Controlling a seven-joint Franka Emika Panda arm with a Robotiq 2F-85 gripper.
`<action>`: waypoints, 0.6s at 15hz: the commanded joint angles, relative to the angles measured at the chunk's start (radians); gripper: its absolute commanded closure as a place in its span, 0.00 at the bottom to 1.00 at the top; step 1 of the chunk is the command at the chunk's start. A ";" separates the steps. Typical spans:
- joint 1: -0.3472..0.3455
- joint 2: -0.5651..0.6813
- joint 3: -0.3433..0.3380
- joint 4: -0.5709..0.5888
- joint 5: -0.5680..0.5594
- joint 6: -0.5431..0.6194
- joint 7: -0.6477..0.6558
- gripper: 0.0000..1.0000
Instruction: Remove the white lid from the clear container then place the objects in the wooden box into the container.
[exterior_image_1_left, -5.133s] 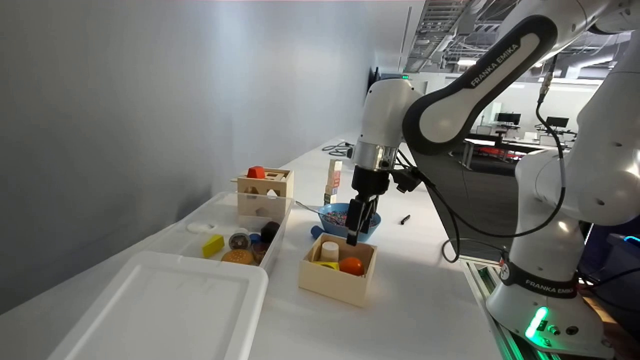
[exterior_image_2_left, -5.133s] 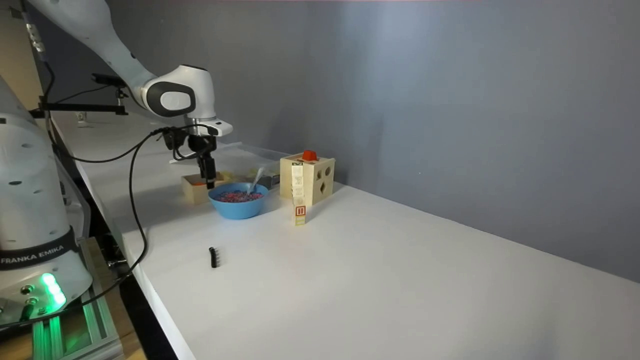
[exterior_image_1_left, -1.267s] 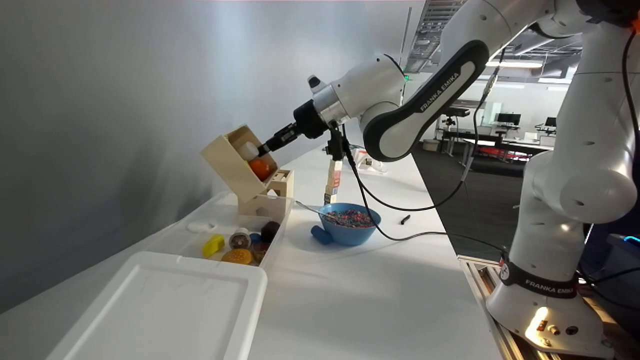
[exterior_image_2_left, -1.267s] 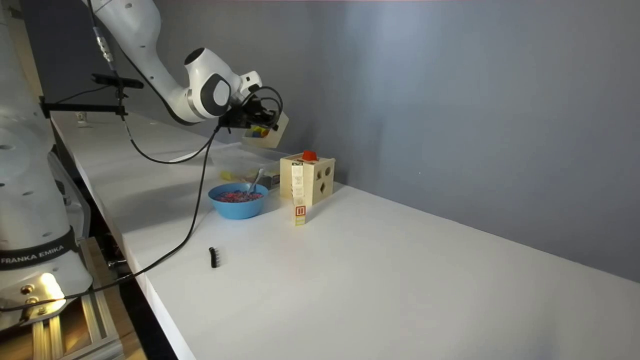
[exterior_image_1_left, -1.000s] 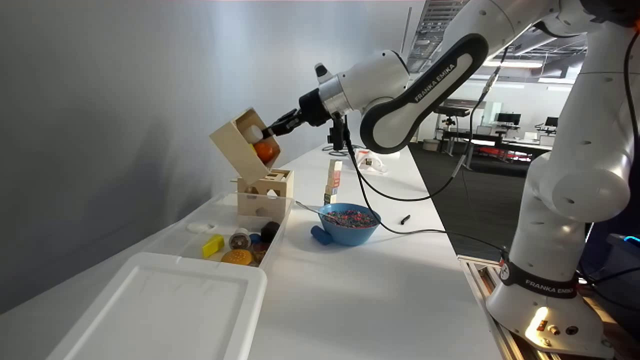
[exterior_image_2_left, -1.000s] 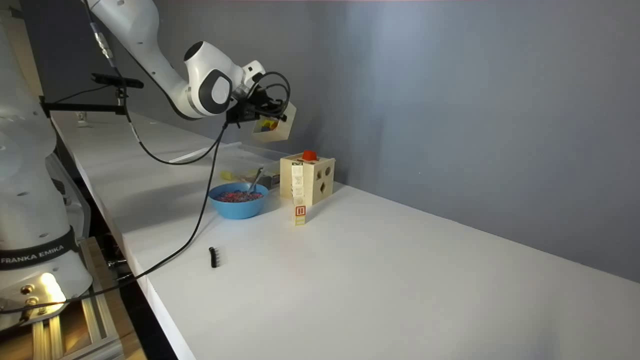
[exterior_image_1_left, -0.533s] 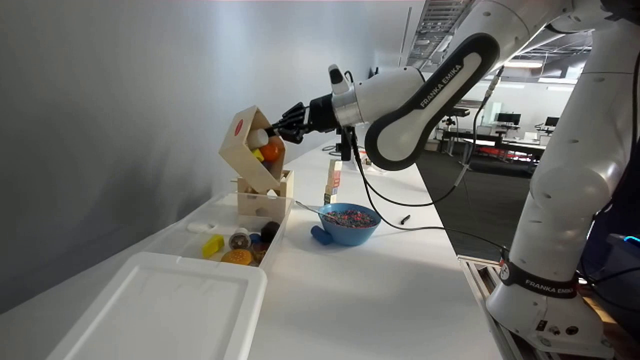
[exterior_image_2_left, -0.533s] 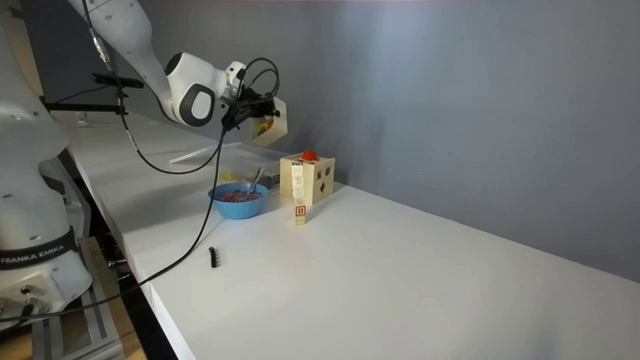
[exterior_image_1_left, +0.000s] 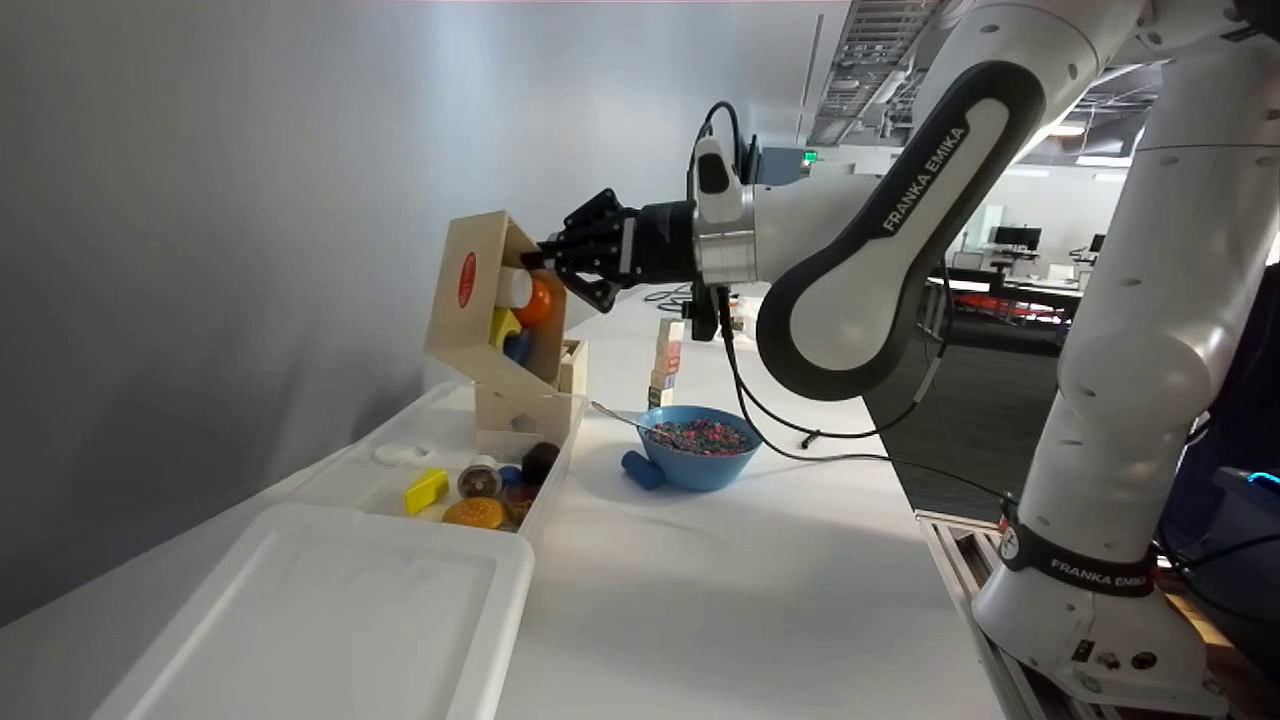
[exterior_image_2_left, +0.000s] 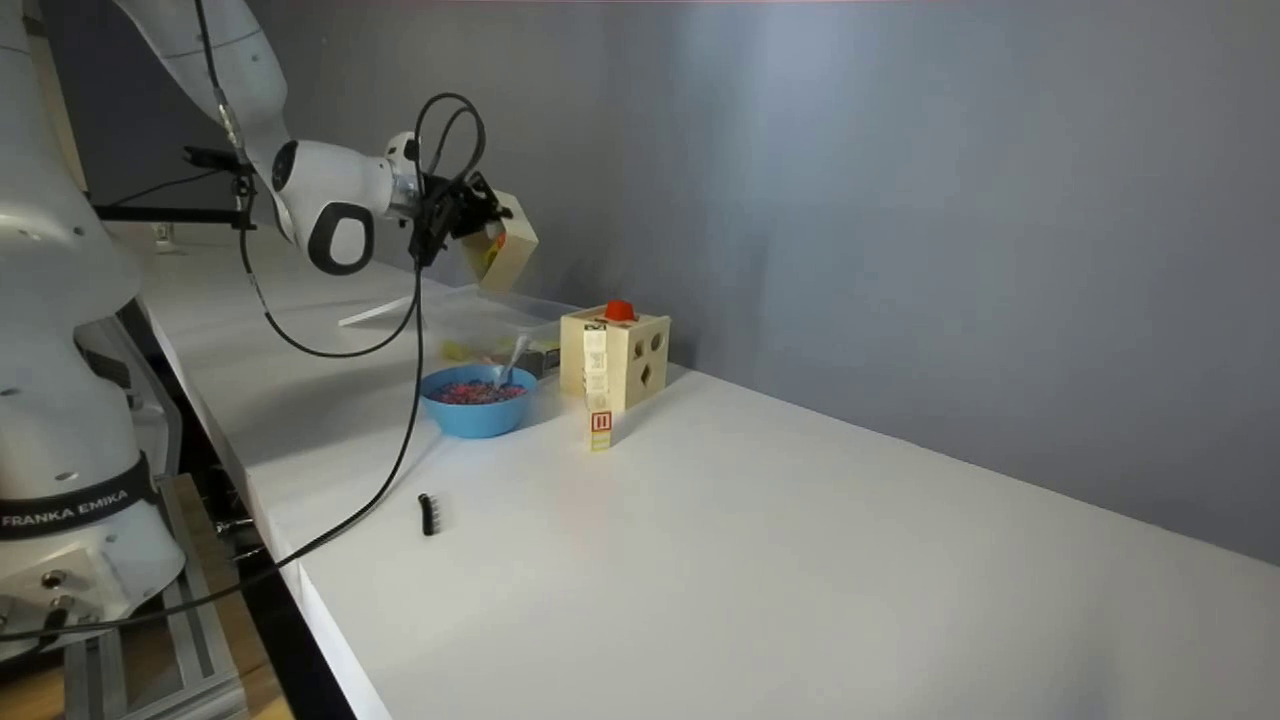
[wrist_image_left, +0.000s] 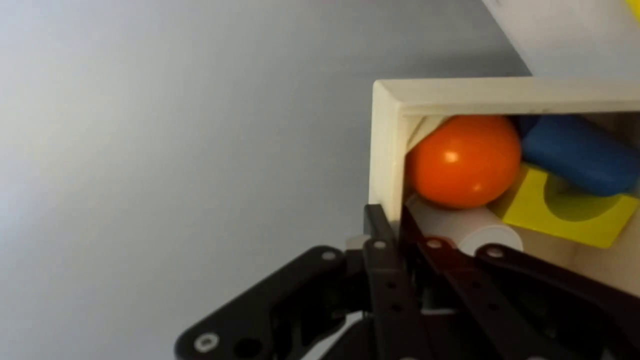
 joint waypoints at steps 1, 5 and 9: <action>0.000 0.087 0.028 0.068 0.086 0.120 -0.261 0.98; 0.081 0.140 -0.063 0.182 0.097 0.140 -0.515 0.98; 0.265 0.236 -0.213 0.348 0.182 0.156 -0.757 0.98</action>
